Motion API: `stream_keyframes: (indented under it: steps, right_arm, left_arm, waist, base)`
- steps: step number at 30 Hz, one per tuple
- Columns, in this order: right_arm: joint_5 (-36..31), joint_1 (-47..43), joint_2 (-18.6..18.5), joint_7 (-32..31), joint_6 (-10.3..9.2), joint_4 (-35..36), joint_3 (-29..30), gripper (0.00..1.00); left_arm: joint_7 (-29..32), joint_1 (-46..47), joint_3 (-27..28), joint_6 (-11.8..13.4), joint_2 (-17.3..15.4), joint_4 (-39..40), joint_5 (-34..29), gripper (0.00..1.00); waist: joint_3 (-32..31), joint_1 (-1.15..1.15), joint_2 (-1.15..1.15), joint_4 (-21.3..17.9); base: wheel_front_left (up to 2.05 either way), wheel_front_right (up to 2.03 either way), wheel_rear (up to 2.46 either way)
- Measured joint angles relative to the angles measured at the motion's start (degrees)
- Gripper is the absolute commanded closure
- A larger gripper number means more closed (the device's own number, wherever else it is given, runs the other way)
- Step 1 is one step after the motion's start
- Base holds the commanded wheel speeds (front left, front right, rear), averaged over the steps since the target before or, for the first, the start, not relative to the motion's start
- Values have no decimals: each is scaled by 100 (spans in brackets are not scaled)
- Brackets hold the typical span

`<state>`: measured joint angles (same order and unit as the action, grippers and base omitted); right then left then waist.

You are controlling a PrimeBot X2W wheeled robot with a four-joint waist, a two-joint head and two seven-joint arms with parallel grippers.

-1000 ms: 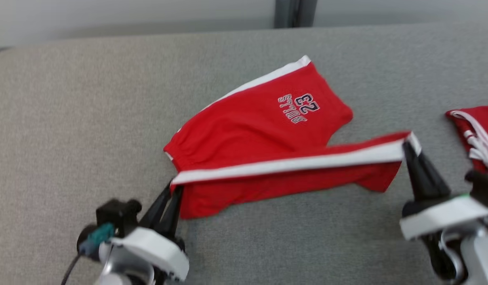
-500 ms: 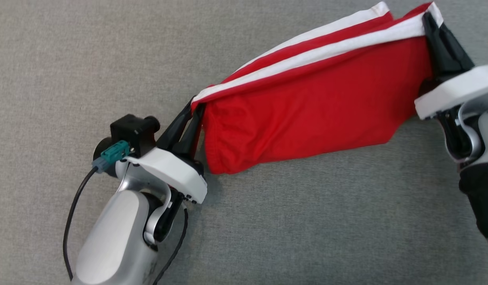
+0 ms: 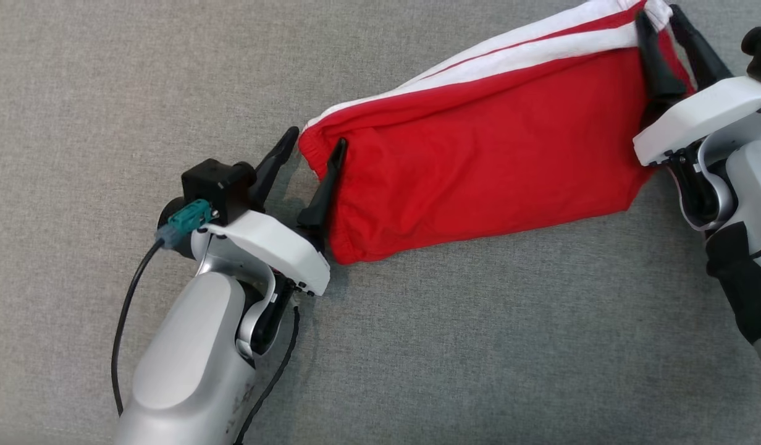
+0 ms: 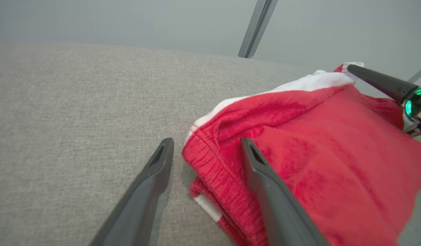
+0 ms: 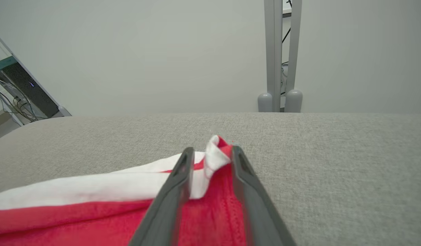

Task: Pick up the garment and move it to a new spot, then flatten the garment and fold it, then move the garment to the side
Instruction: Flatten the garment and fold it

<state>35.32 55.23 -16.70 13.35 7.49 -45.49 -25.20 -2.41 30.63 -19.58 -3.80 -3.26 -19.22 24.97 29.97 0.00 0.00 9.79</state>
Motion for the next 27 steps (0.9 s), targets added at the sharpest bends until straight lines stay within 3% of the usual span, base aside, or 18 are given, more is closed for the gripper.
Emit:
stream_keyframes:
  steps: [5, 10, 16, 27]
  right_arm:
    - [-5, -207, -26, 144, 0, 234, -63, 0]
    - [-714, -855, 16, 163, 0, 1374, 765, 0]
    - [-1629, -2146, 449, 163, 0, 2661, 1486, 0]
    - [-2112, -3927, 984, 163, 0, 3672, 2068, 0]
  left_arm:
    - [-597, -257, 56, 232, -16, 21, -166, 0]
    - [-1123, -651, 258, 549, -26, 291, -275, 0]
    - [-1249, -1104, 679, 824, -15, 949, -530, 0]
    - [-1258, -2031, 1148, 781, -40, 1351, -948, 0]
  waist:
    - [-126, 0, 0, -85]
    - [-298, 0, 0, -198]
    - [-563, 0, 0, -331]
    - [-1117, 0, 0, -588]
  base:
    - [0, 0, 0]
    - [0, 0, 0]
    - [0, 0, 0]
    - [0, 0, 0]
